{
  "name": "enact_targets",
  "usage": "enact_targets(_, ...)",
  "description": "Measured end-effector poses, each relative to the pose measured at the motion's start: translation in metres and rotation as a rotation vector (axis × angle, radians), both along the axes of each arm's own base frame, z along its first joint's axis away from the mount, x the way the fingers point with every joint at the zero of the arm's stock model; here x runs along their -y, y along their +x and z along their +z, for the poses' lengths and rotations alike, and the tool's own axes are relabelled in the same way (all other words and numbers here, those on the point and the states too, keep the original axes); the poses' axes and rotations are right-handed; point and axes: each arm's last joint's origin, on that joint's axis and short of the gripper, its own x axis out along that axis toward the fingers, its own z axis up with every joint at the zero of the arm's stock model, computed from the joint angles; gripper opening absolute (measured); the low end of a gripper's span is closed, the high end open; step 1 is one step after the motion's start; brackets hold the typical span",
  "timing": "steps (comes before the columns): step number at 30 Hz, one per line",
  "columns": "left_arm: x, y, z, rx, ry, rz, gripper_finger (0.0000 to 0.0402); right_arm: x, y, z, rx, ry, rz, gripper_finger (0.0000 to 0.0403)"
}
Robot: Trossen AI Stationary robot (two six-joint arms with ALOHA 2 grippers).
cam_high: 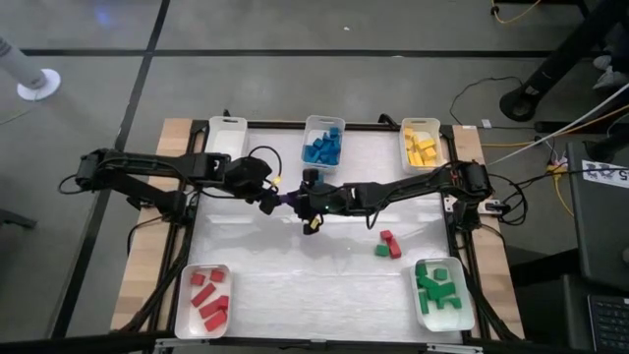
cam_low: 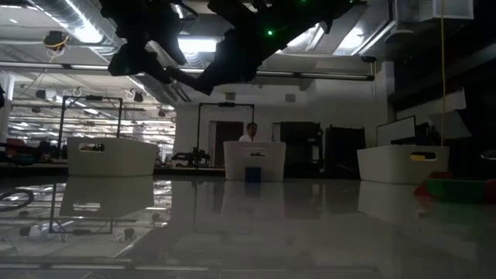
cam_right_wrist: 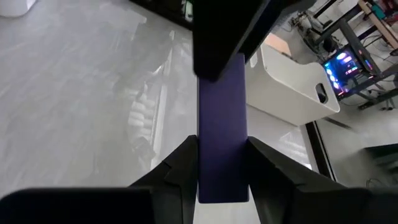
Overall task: Sort blocks
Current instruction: Put the violet block into the top left white bin
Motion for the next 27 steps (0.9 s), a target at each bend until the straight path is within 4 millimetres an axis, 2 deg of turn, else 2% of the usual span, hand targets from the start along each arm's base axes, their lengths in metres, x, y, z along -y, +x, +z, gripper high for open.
enact_targets(9, 0.0, 0.0001, 0.0, -0.001, 0.018, -0.023, 0.0177, -0.0004, 0.0027, 0.0051, 0.052, -0.022, 0.017, 0.0119)
enact_targets(14, 0.0, 0.0003, 0.0002, -0.001, 0.052, -0.062, 0.0138, -0.0003, 0.003, 0.0056, 0.058, -0.022, 0.017, 0.0119)
enact_targets(22, 0.0001, 0.0004, 0.0006, 0.002, 0.047, -0.063, 0.0045, -0.0002, 0.0029, 0.0055, 0.055, -0.027, 0.017, 0.012)
enact_targets(27, 0.0001, 0.0001, 0.0003, -0.002, 0.05, -0.064, 0.0043, -0.0003, 0.0029, 0.0055, 0.056, -0.023, 0.017, 0.012)
